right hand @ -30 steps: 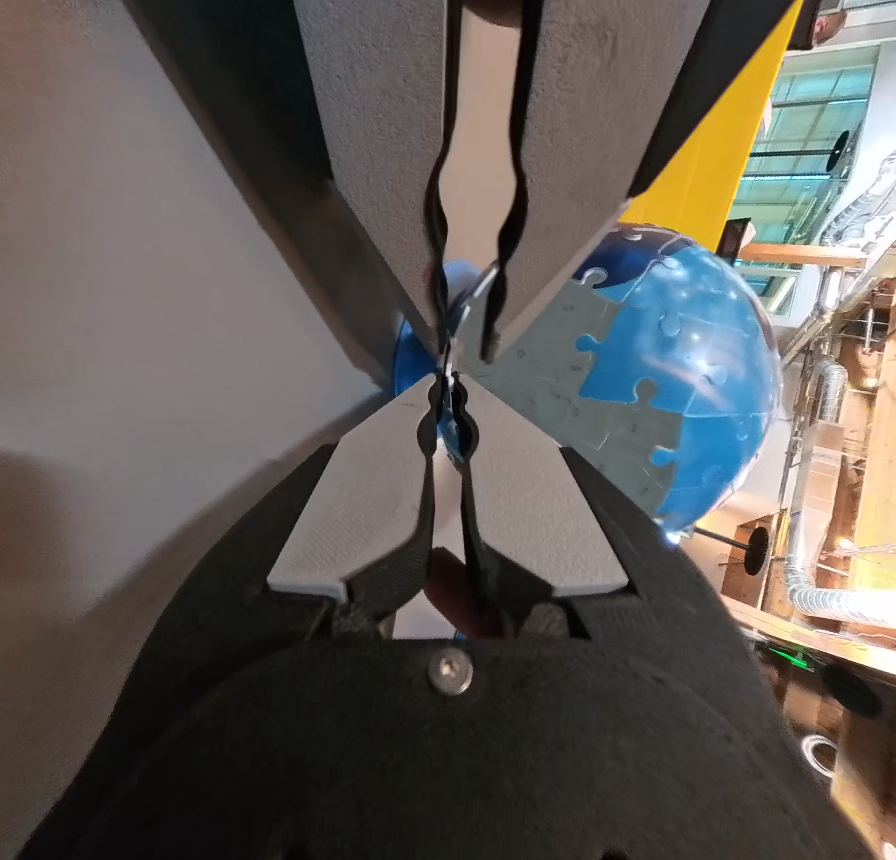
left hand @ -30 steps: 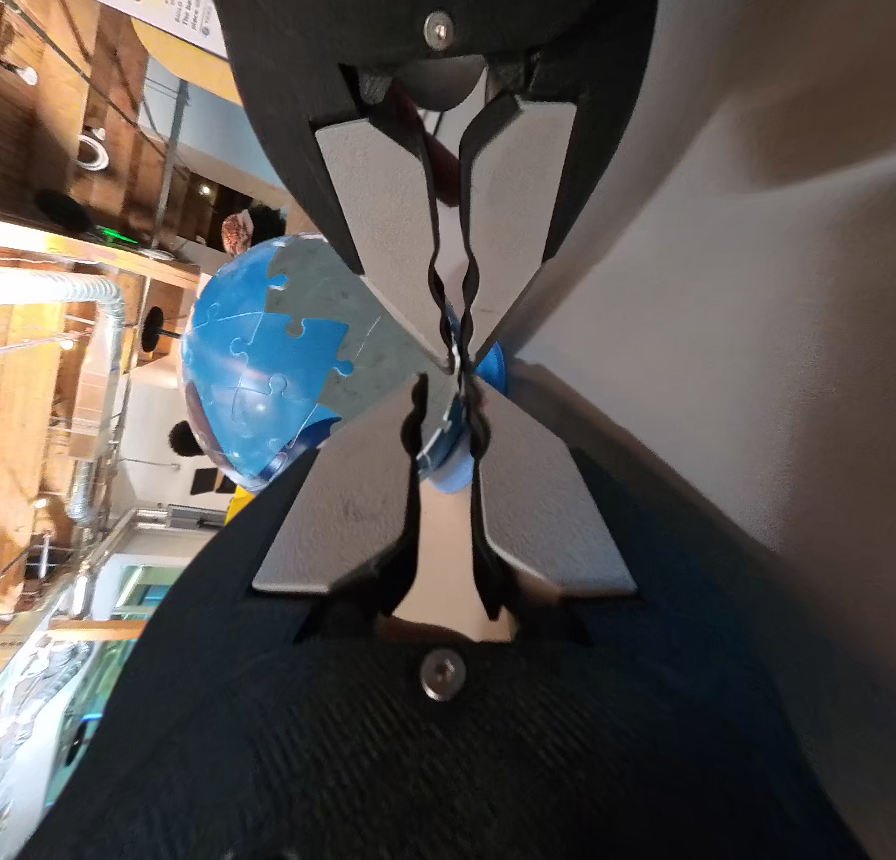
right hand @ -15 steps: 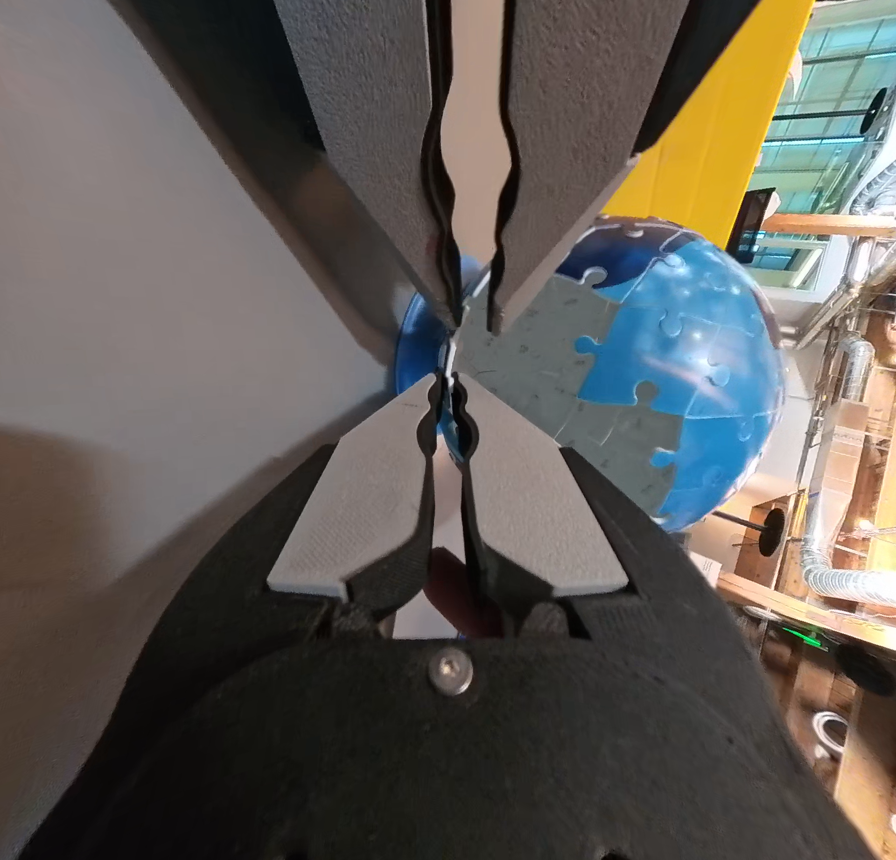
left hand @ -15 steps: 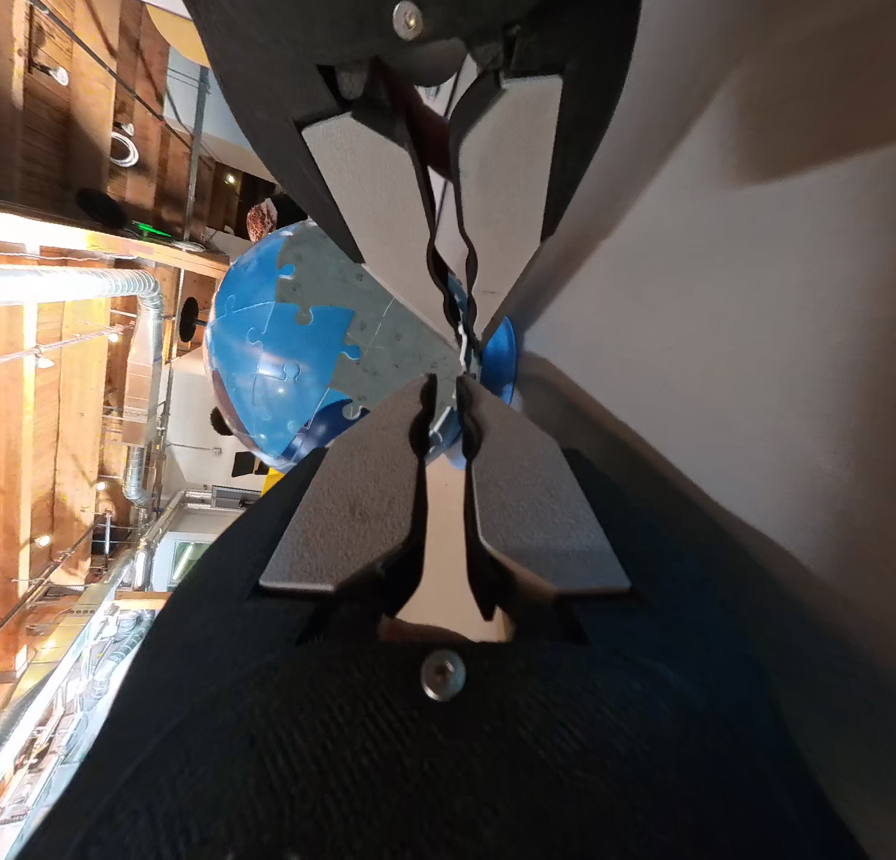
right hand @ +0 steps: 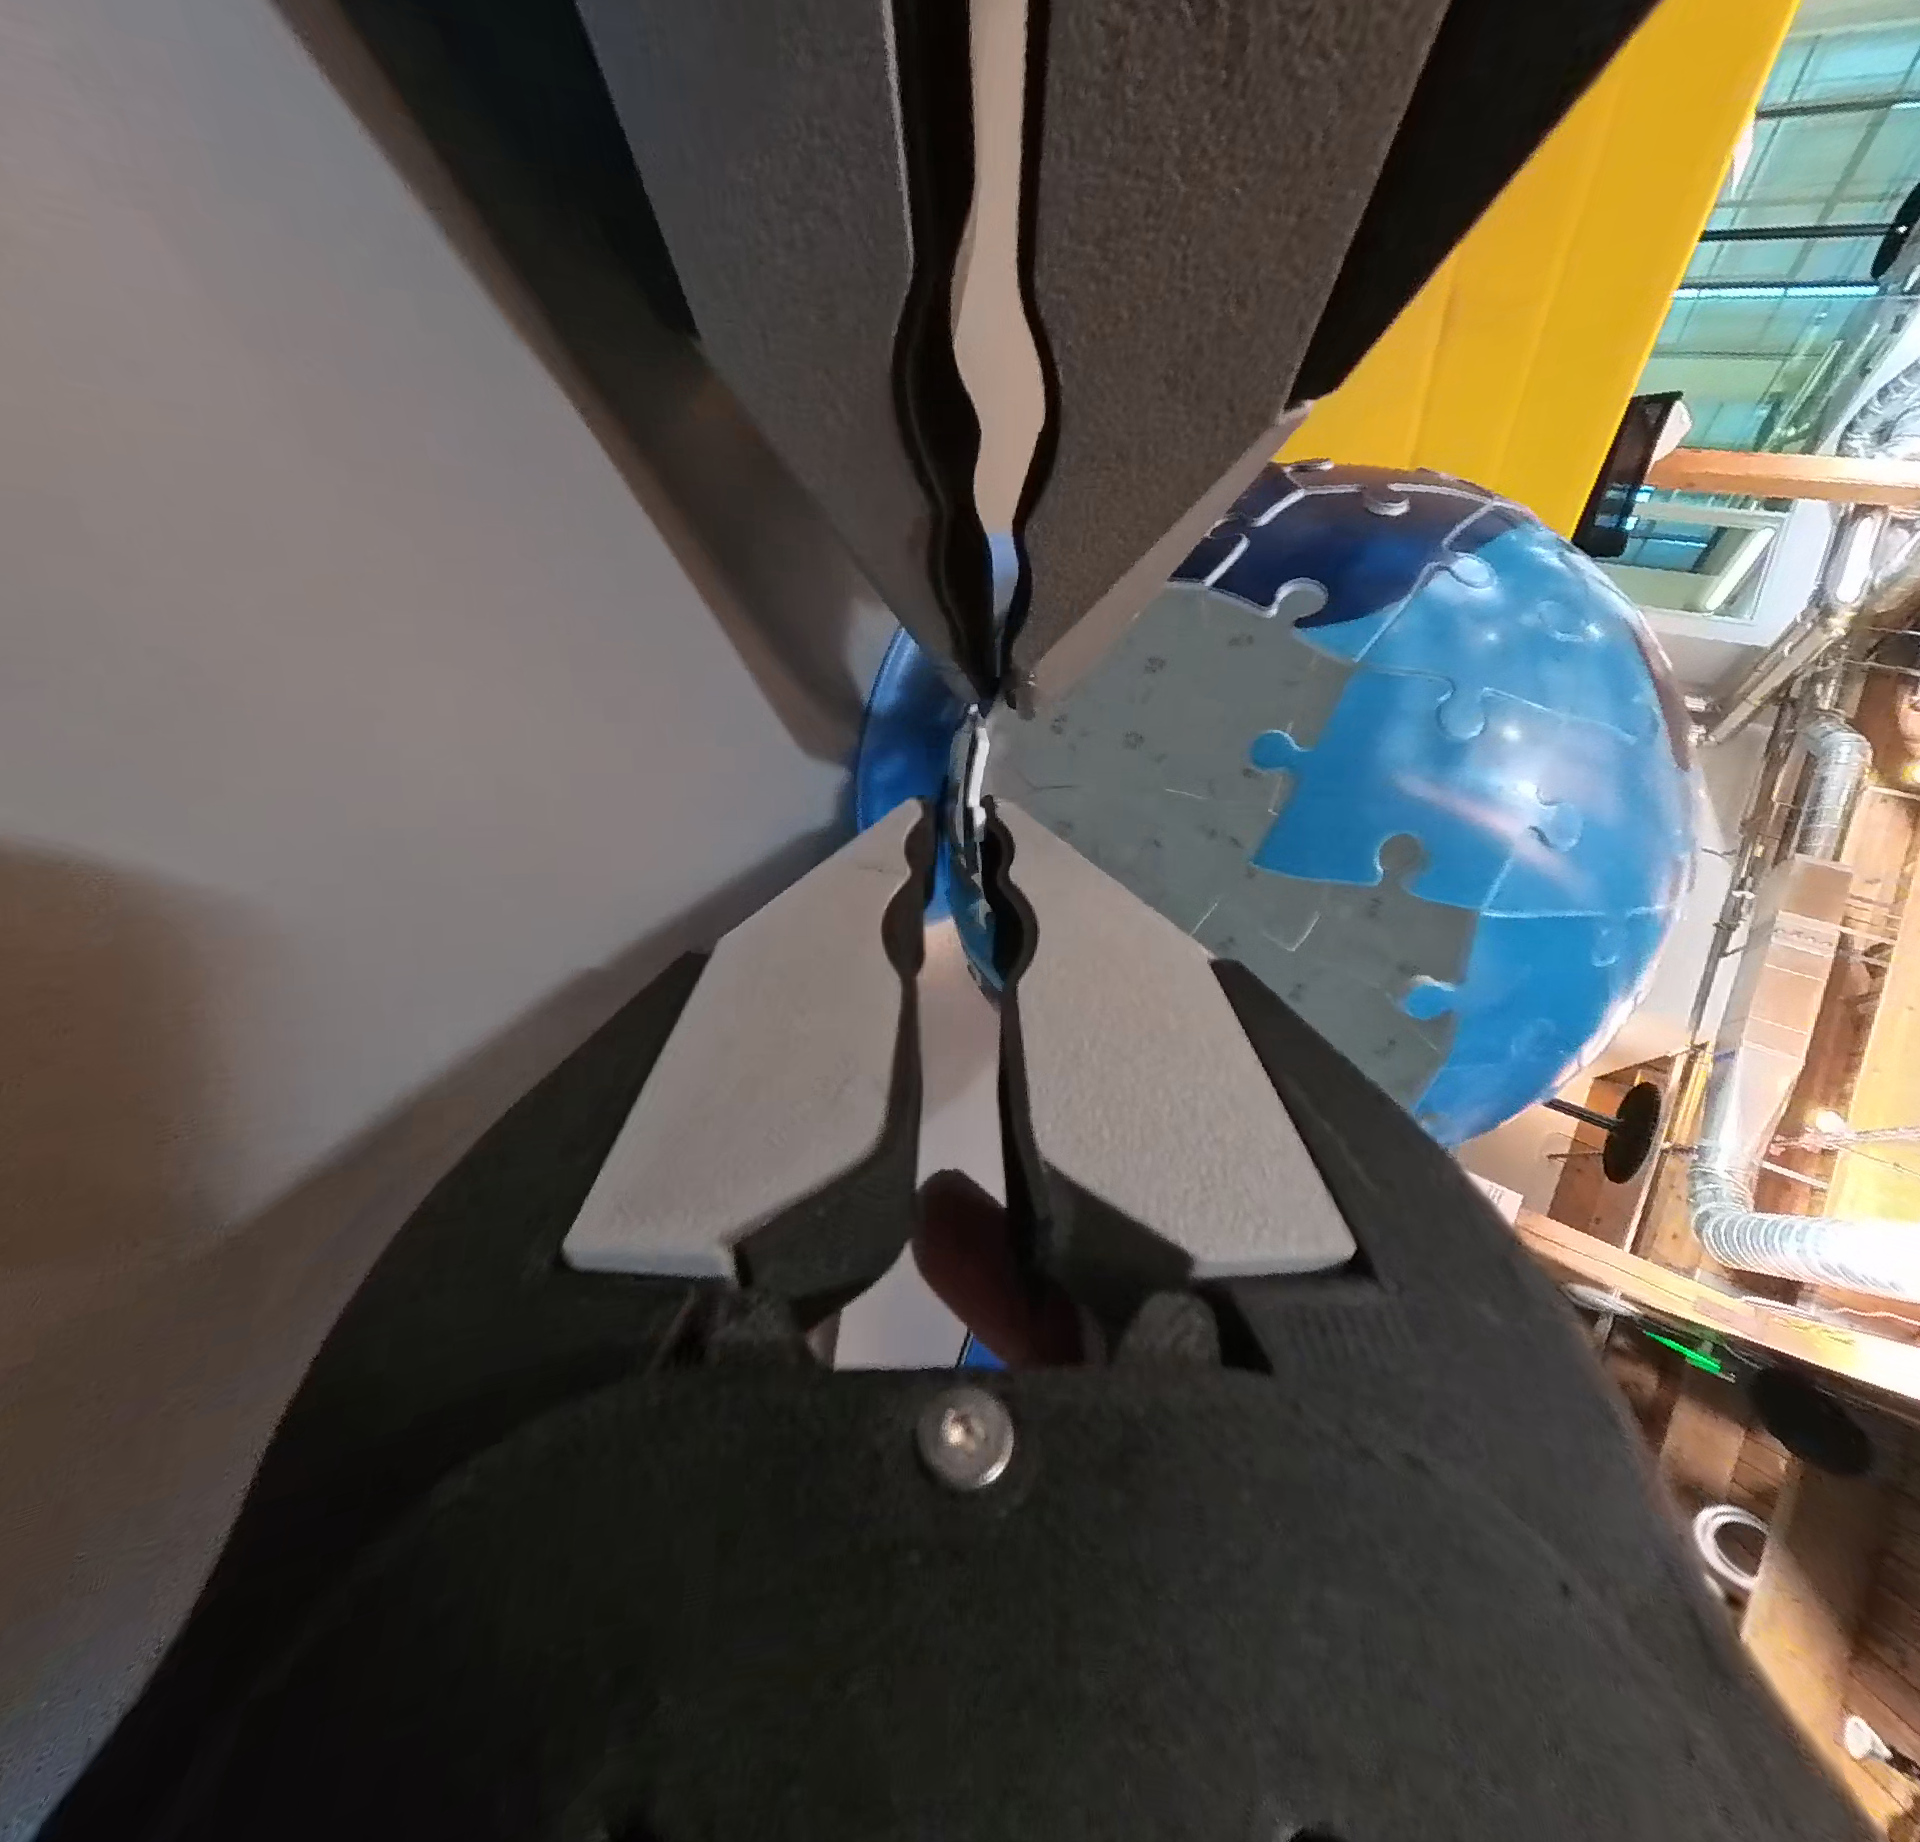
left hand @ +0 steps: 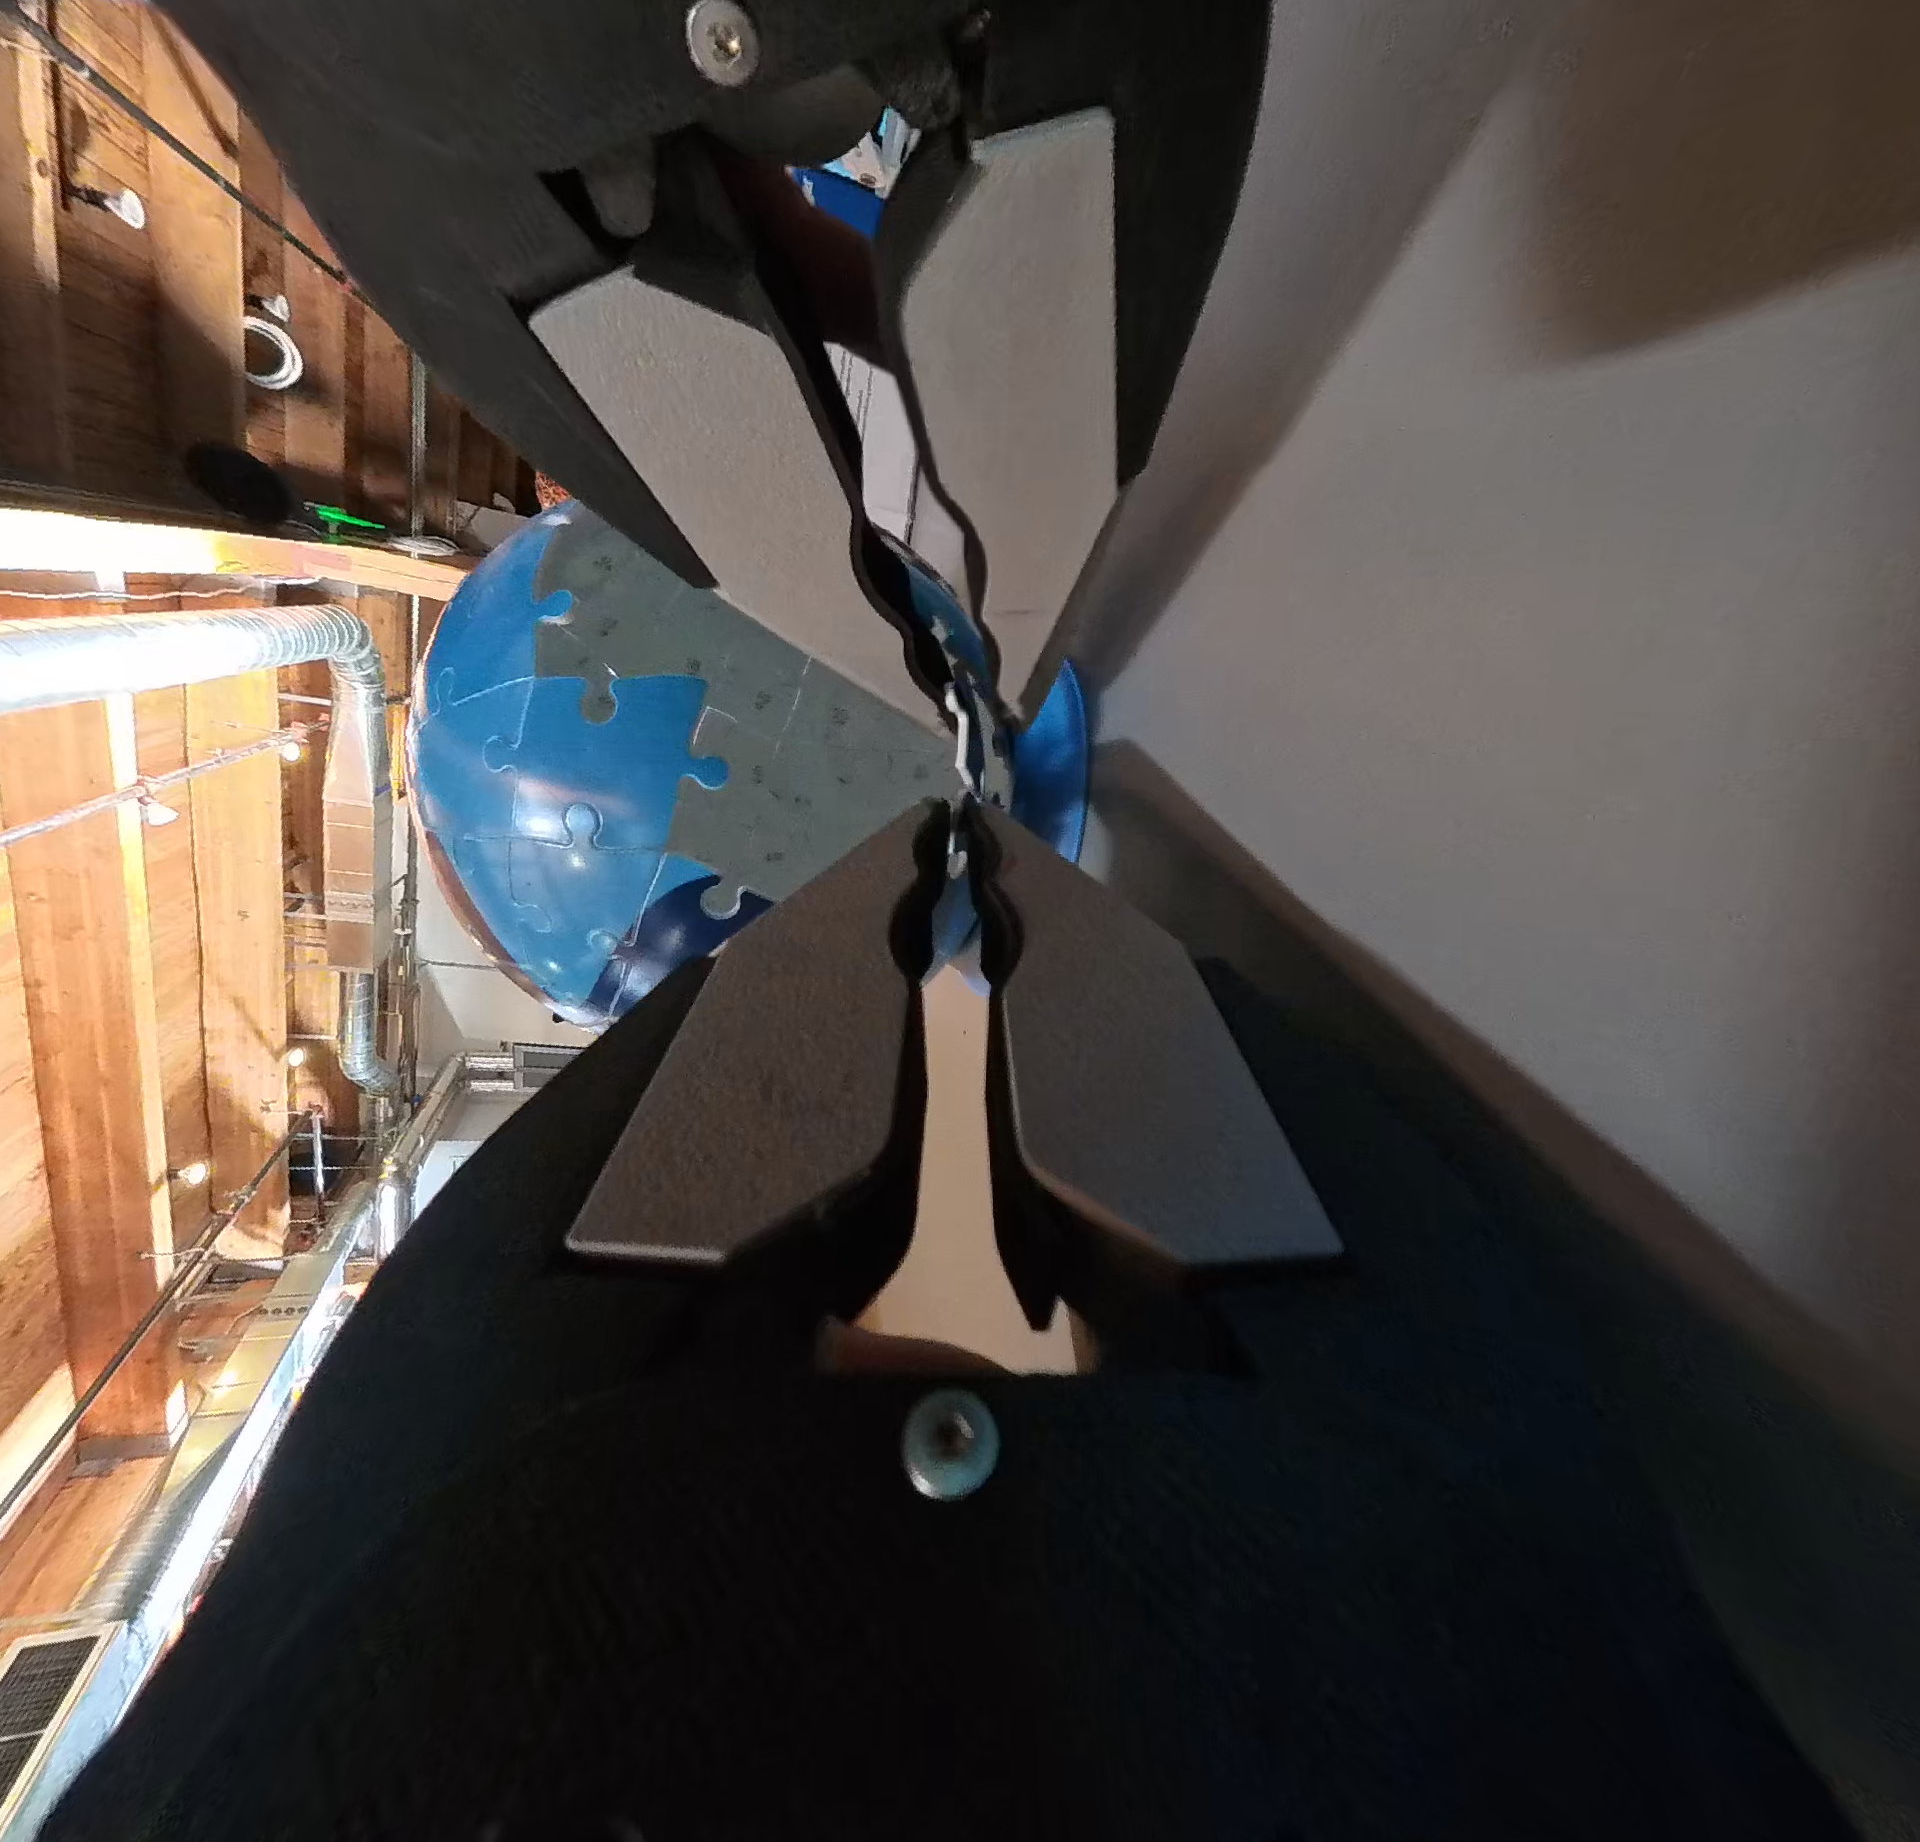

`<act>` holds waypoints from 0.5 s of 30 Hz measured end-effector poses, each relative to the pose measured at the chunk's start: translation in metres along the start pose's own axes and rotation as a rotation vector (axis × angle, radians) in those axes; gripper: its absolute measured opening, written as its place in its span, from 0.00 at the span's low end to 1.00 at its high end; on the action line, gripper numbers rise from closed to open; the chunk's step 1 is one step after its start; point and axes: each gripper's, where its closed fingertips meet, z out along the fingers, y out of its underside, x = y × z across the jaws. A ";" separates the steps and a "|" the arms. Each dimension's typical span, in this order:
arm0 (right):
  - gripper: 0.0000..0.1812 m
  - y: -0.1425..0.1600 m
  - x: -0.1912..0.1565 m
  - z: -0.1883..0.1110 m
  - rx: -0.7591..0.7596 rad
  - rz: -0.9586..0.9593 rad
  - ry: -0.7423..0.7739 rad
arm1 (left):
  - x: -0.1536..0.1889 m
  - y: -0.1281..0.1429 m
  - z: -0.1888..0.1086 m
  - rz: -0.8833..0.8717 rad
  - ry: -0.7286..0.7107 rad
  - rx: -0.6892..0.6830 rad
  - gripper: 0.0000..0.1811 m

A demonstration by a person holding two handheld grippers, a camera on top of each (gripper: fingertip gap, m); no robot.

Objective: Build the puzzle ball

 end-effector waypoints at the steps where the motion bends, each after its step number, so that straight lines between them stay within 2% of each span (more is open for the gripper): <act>1: 0.01 0.000 0.002 0.000 0.002 -0.004 0.005 | 0.000 0.000 0.000 -0.002 0.002 0.000 0.01; 15: 0.01 -0.001 0.001 0.006 -0.040 -0.037 0.011 | 0.001 0.000 -0.001 -0.038 0.018 0.030 0.00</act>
